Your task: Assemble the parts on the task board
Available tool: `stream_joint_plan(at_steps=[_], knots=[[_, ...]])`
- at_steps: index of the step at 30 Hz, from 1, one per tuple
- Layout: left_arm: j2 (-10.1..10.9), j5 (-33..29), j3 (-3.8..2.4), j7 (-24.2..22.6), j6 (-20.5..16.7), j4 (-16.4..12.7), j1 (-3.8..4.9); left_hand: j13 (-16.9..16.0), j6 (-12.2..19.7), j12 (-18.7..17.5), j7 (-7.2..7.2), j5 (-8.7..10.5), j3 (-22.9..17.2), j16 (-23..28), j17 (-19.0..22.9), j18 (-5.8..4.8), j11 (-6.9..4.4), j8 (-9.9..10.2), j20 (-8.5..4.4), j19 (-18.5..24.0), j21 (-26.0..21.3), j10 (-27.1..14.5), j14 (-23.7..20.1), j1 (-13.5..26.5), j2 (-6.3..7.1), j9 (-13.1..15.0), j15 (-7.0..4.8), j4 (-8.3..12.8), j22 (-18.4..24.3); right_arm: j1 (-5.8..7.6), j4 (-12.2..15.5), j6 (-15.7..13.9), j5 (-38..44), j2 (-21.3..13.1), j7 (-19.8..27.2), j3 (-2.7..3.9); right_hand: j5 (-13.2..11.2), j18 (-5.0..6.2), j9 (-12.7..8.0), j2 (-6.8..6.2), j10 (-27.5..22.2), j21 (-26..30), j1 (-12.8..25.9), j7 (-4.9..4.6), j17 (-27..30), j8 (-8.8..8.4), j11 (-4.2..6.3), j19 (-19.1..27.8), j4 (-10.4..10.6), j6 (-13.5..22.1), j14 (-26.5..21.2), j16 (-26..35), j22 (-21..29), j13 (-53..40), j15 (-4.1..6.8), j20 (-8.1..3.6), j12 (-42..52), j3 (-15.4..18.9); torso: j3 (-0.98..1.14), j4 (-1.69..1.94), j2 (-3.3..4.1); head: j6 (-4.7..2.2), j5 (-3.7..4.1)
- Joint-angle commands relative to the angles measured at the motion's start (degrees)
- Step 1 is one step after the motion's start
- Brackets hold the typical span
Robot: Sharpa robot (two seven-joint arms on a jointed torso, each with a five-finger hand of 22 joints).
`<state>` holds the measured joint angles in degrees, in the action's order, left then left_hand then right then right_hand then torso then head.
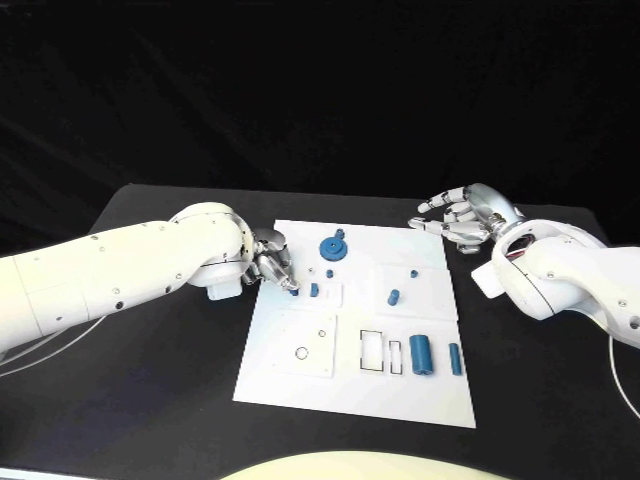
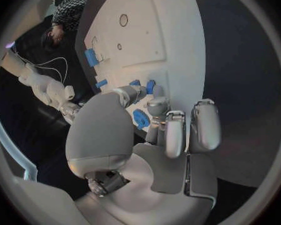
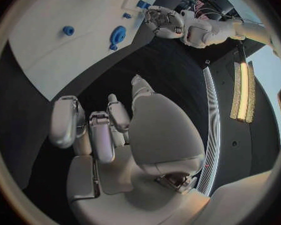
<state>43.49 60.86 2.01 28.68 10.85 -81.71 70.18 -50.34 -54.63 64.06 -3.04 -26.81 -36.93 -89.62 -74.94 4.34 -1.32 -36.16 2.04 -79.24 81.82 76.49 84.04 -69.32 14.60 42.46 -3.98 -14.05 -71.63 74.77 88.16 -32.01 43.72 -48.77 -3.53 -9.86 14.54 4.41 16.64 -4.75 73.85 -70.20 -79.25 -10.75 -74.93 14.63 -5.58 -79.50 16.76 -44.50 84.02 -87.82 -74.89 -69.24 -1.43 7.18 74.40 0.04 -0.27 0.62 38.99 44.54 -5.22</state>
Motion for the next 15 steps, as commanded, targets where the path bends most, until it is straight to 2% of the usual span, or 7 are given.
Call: stream_joint_plan(at_steps=[1, 15], knots=[[-0.3, -0.3, 0.08, -0.5, 1.8, 0.0, -0.13, 0.0, -0.6, 0.1, 0.12, -0.34, -12.2, -0.4, -15.1, -0.32, -0.18, -0.2, 0.03, -0.3, 0.2, 0.4, 6.0, 0.0, -0.24, 0.1, -0.44, 12.7, 0.0, -0.05, 0.0, 0.4, 0.2, 0.0, 0.7, 0.01, -0.3, 0.43, -0.1, 0.57, 0.0, 0.2, 0.2, 0.22, -7.8, 0.24, -0.01, 0.3, -0.1, 0.2, 4.2, 0.3, -0.1, -0.1, 0.19, -0.03, -0.1, -0.3, 0.0, 0.01, 0.01, 0.01, 0.04], [-1.2, -0.6, 0.09, 0.1, 2.6, 0.8, -0.12, 0.0, -0.6, 0.1, 0.12, -0.34, -12.2, -0.4, -15.1, -0.32, -0.18, -0.2, 0.03, -0.3, 0.2, 0.4, 6.0, 0.0, -0.24, 0.1, -0.44, 12.7, 0.0, -0.07, 0.1, 0.3, 0.2, 0.0, 0.8, 0.01, -0.4, 0.42, -0.1, 0.59, 0.0, 0.3, 0.2, 0.24, -7.8, 0.4, 0.03, 0.2, -0.1, 0.3, 4.2, 0.3, -0.1, 0.1, 0.23, -0.07, -0.2, -0.3, 0.09, 0.0, -0.01, 0.13, 0.02]])
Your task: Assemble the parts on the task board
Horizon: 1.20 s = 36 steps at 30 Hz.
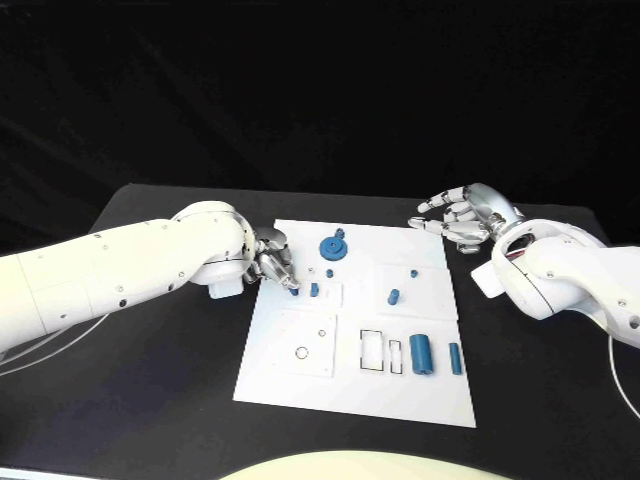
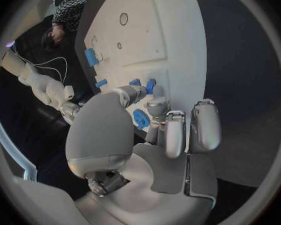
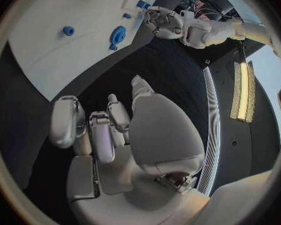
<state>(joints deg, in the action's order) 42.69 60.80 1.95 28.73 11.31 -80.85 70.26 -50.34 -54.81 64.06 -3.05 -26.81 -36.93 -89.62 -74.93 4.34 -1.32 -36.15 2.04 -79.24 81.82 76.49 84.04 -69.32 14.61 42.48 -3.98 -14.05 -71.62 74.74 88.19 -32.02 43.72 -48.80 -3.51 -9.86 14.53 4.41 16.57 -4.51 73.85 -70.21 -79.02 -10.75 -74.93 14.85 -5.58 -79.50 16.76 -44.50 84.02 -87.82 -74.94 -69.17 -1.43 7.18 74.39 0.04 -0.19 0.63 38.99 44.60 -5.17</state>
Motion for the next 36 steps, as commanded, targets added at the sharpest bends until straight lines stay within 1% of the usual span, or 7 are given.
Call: stream_joint_plan(at_steps=[1, 4, 10, 15, 21, 36], knots=[[-0.6, -0.5, 0.16, 0.1, 2.3, 0.0, -0.2, -0.1, -0.5, 0.1, 0.13, -0.34, -12.2, -0.4, -15.1, -0.33, -0.18, -0.2, 0.03, -0.3, 0.2, 0.4, 6.0, 0.0, -0.25, 0.1, -0.44, 12.7, 0.0, -0.04, 0.1, 0.3, 0.2, 0.0, 0.7, 0.01, -0.4, 0.41, 0.0, 0.35, 0.0, 0.3, 0.0, 0.24, -7.8, 0.17, 0.03, 0.2, -0.1, 0.3, 4.2, 0.3, -0.1, 0.1, 0.23, -0.07, -0.2, -0.3, 0.01, -0.02, -0.01, 0.08, 0.01], [-1.0, -0.6, 0.18, 0.5, 3.0, 0.3, -0.2, -0.2, -0.5, 0.2, 0.14, -0.49, -12.3, -0.4, -15.1, -0.32, -0.2, -0.2, 0.01, -0.3, 0.2, 0.5, 6.0, 0.0, -0.2, 0.1, -0.46, 12.8, 0.0, -0.04, 0.1, 0.3, 0.2, -0.1, 0.7, 0.01, -0.4, 0.41, 0.0, 0.35, 0.0, 0.3, 0.0, 0.24, -7.8, 0.17, 0.03, 0.2, -0.1, 0.3, 4.2, 0.3, -0.1, 0.1, 0.23, -0.07, -0.2, -0.3, 0.02, -0.05, 0.0, 0.12, 0.0], [-1.6, -0.7, 0.26, 1.2, 4.3, 0.5, -0.2, -0.1, -0.6, 0.1, 0.14, -0.55, -12.3, -0.4, -15.1, -0.34, -0.19, -0.2, 0.0, -0.3, 0.2, 0.5, 6.0, 0.1, -0.2, 0.1, -0.46, 12.8, -0.1, -0.04, 0.1, 0.3, 0.2, -0.1, 0.7, 0.01, -0.4, 0.41, 0.0, 0.35, 0.0, 0.3, 0.0, 0.24, -7.8, 0.17, 0.03, 0.2, -0.1, 0.3, 4.2, 0.3, -0.1, 0.1, 0.23, -0.07, -0.2, -0.3, -0.02, -0.05, -0.01, 0.25, 0.08], [-1.7, -0.7, 0.28, 1.4, 4.8, 0.5, -0.19, 0.0, -0.6, 0.1, 0.14, -0.68, -12.3, -0.4, -15.1, -0.33, -0.19, -0.2, 0.0, -0.3, 0.2, 0.5, 6.0, 0.2, -0.18, 0.1, -0.46, 12.8, -0.1, -0.04, 0.1, 0.3, 0.2, -0.1, 0.7, 0.01, -0.4, 0.41, 0.0, 0.35, 0.0, 0.3, 0.0, 0.24, -7.8, 0.17, 0.03, 0.2, -0.1, 0.3, 4.2, 0.3, -0.1, 0.1, 0.23, -0.07, -0.2, -0.3, 0.01, 0.0, 0.0, 0.34, 0.14], [-1.7, -0.6, 0.33, 1.5, 5.2, 0.5, -0.19, -0.2, -0.7, 0.2, 0.18, -1.14, -12.3, -0.4, -15.1, -0.38, -0.2, -0.2, -0.01, -0.4, 0.3, 0.7, 6.0, 0.5, -0.11, 0.1, -0.45, 12.8, -0.2, -0.04, 0.1, 0.3, 0.2, -0.1, 0.7, 0.01, -0.4, 0.41, 0.0, 0.35, 0.0, 0.3, 0.0, 0.24, -7.8, 0.17, 0.03, 0.2, -0.1, 0.3, 4.2, 0.3, -0.1, 0.1, 0.23, -0.07, -0.2, -0.3, -0.03, 0.02, -0.02, 0.35, 0.14], [-1.3, 1.1, 0.37, 2.0, 2.9, 0.7, -0.19, -0.3, -0.9, 0.3, 0.28, -1.92, -12.4, -0.4, -15.1, -0.39, -0.3, -0.1, -0.05, -0.4, 0.3, 1.0, 6.0, 0.8, -0.06, 0.2, -0.5, 13.0, -0.3, -0.04, 0.1, 0.2, 0.2, -0.1, 0.8, 0.01, -0.4, 0.41, 0.0, 0.35, 0.0, 0.3, 0.0, 0.24, -7.8, 0.17, 0.03, 0.2, -0.1, 0.3, 4.2, 0.3, -0.1, 0.1, 0.23, -0.07, -0.2, -0.3, -0.07, 0.0, -0.01, 0.25, 0.07]])
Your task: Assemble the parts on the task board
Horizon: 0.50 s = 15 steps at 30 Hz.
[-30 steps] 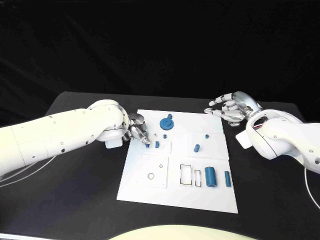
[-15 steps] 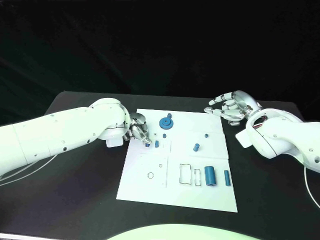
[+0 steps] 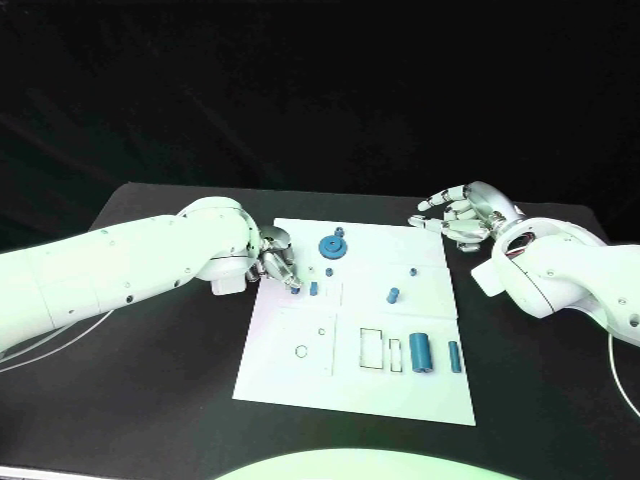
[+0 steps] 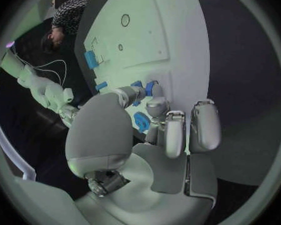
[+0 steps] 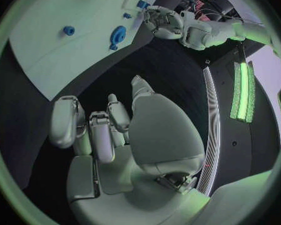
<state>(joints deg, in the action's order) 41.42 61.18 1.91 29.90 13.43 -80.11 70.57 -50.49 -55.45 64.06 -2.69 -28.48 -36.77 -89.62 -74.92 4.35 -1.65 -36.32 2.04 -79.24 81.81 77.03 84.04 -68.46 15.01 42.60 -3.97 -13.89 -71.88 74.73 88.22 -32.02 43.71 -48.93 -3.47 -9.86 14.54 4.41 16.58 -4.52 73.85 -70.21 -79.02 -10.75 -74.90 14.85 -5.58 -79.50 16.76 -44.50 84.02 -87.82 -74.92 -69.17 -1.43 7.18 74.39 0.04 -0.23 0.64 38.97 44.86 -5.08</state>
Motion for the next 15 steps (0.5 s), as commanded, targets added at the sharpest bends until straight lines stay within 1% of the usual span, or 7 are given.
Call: stream_joint_plan(at_steps=[1, 4, 15], knots=[[-0.1, 0.8, 0.4, 0.8, 0.6, 0.0, -0.51, -0.1, -0.3, 0.3, -0.07, -0.24, -12.6, -0.4, -15.1, -0.39, 0.03, 0.1, -0.05, -0.4, 0.4, 0.5, 6.0, 0.0, -0.47, 0.1, -0.51, 12.8, 0.0, -0.03, 0.1, 0.2, 0.2, 0.0, 0.7, 0.01, -0.4, 0.41, -0.1, 0.36, 0.0, 0.3, 0.0, 0.24, -7.8, 0.18, 0.03, 0.2, -0.1, 0.3, 4.2, 0.3, -0.1, 0.1, 0.23, -0.08, -0.2, -0.3, -0.03, -0.01, 0.01, -0.01, -0.03], [0.0, 1.1, 0.4, 0.9, 0.3, 0.0, -0.51, -0.1, -0.4, 0.3, -0.05, -0.39, -12.6, -0.4, -15.1, -0.41, 0.0, 0.1, -0.07, -0.5, 0.4, 0.5, 6.0, 0.0, -0.45, 0.1, -0.53, 12.9, -0.1, -0.03, 0.1, 0.2, 0.2, 0.0, 0.7, 0.01, -0.4, 0.41, -0.1, 0.36, 0.0, 0.3, 0.0, 0.24, -7.8, 0.18, 0.03, 0.2, -0.1, 0.3, 4.2, 0.3, -0.1, 0.1, 0.23, -0.08, -0.2, -0.3, 0.0, -0.02, -0.01, -0.05, -0.07], [0.3, 1.6, 0.38, 1.0, -0.2, 0.1, -0.51, -0.4, -0.6, 0.4, 0.03, -1.12, -12.8, -0.4, -15.1, -0.47, -0.1, 0.1, -0.14, -0.7, 0.6, 0.8, 6.0, 0.1, -0.34, 0.2, -0.62, 13.2, -0.5, -0.03, 0.1, 0.2, 0.2, 0.0, 0.7, 0.01, -0.4, 0.41, -0.1, 0.36, 0.0, 0.3, 0.0, 0.24, -7.8, 0.18, 0.03, 0.2, -0.1, 0.3, 4.2, 0.3, -0.1, 0.1, 0.23, -0.08, -0.2, -0.3, 0.0, -0.02, 0.01, -0.04, -0.06]])
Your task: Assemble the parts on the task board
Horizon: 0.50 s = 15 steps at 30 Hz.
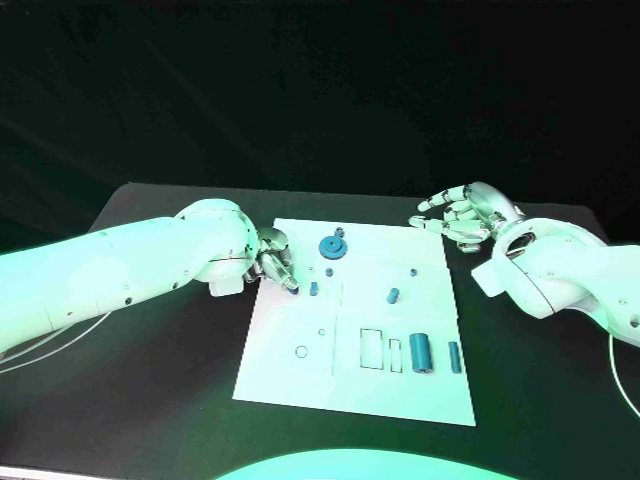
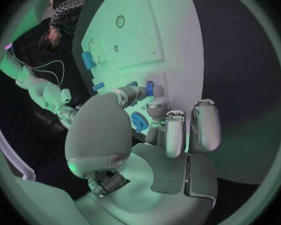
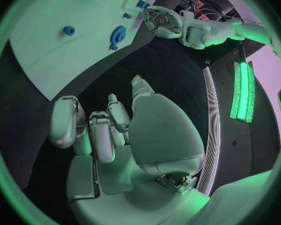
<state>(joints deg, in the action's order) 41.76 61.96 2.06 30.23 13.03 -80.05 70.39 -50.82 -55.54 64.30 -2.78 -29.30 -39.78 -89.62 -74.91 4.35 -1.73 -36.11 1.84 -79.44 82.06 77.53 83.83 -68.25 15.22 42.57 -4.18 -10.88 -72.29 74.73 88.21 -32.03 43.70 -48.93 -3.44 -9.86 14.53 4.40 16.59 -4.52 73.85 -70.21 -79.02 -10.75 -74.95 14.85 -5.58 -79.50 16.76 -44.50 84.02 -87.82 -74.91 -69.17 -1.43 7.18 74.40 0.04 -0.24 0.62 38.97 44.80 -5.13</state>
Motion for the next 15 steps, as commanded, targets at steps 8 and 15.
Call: stream_joint_plan(at_steps=[8, 15], knots=[[-0.1, 0.9, 0.23, 0.7, 0.2, -0.1, -0.34, -0.2, -0.6, 0.3, 0.14, -0.54, -9.8, -0.4, -15.1, -0.48, -0.04, -0.2, 0.03, -0.5, 0.3, 0.4, 6.2, 0.0, -0.52, 0.2, -0.44, 10.2, -0.1, -0.03, 0.1, 0.2, 0.2, -0.1, 0.7, 0.01, -0.4, 0.42, -0.1, 0.36, 0.0, 0.3, 0.0, 0.24, -7.8, 0.18, 0.03, 0.2, -0.1, 0.3, 4.2, 0.3, -0.1, 0.1, 0.23, -0.08, -0.2, -0.3, 0.02, 0.0, 0.02, 0.01, 0.0], [-0.2, 0.4, 0.23, 0.6, 0.9, -0.4, -0.34, -0.4, -0.7, 0.4, 0.15, -0.76, -9.8, -0.4, -15.1, -0.49, -0.05, -0.1, 0.02, -0.6, 0.4, 0.5, 6.2, 0.1, -0.5, 0.2, -0.45, 10.2, -0.1, -0.03, 0.1, 0.2, 0.2, -0.1, 0.7, 0.01, -0.4, 0.42, -0.1, 0.36, 0.0, 0.3, 0.0, 0.24, -7.8, 0.18, 0.03, 0.2, -0.1, 0.3, 4.2, 0.3, -0.1, 0.1, 0.23, -0.08, -0.2, -0.3, 0.03, 0.0, 0.01, 0.11, 0.03]])
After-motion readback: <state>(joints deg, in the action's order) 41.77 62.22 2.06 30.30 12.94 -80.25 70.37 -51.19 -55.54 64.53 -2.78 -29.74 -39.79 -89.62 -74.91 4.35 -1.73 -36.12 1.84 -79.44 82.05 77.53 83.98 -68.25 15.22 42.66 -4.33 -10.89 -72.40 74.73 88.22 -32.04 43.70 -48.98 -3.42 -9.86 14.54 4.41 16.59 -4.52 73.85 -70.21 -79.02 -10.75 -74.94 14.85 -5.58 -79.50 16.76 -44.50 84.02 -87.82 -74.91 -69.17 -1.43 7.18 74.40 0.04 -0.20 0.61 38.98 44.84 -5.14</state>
